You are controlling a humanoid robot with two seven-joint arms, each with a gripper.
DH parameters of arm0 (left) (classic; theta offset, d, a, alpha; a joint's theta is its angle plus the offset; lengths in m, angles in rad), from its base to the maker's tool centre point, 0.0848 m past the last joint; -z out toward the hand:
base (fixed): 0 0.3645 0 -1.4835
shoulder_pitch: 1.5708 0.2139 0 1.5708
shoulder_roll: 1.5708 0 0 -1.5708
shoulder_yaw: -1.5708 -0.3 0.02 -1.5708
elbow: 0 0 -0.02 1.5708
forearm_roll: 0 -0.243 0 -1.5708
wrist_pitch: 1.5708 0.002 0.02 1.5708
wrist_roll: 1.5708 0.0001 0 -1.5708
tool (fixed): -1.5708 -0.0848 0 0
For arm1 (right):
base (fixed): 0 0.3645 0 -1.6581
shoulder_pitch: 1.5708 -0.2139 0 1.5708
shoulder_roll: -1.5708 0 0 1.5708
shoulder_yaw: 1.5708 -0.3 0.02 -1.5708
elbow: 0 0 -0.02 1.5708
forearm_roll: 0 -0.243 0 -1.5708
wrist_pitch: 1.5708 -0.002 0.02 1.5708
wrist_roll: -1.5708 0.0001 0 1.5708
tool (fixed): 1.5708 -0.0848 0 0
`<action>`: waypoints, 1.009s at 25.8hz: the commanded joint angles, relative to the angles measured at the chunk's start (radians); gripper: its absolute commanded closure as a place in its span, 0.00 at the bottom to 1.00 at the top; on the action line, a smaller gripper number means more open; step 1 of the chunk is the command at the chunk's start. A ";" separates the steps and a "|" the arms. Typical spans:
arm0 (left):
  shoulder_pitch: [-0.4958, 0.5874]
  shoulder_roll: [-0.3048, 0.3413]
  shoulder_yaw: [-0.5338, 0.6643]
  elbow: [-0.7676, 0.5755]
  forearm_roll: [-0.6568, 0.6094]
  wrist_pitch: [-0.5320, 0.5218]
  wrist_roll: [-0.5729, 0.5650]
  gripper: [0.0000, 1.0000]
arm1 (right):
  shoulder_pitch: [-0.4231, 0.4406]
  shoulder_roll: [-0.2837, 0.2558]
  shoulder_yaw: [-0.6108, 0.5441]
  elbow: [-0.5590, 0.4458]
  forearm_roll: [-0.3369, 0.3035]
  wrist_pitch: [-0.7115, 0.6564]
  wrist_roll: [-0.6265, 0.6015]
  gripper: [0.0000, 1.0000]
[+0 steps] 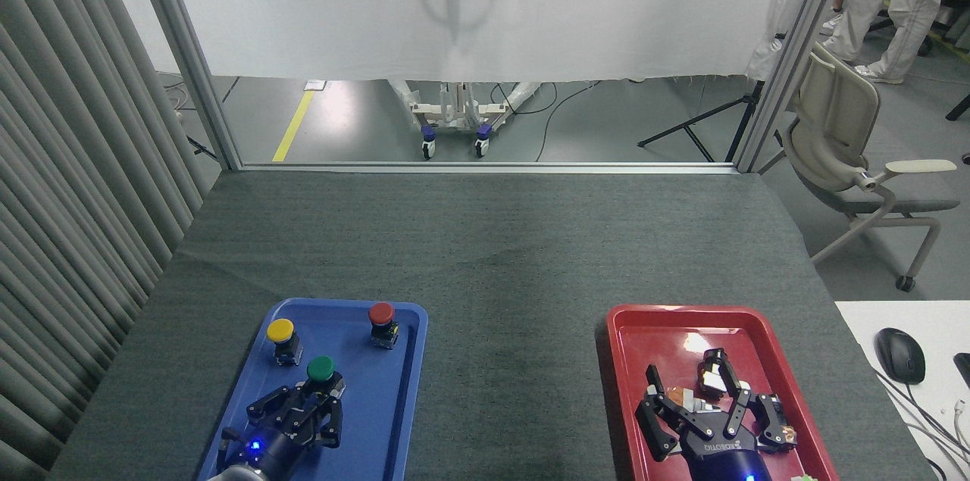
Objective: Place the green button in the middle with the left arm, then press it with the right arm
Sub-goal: 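Carry the green button with the left hand to the table middle and lower it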
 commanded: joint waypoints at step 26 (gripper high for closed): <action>-0.228 -0.333 -0.318 0.210 -0.271 -0.024 -0.067 1.00 | -0.005 0.000 0.000 0.005 0.023 0.000 0.004 0.00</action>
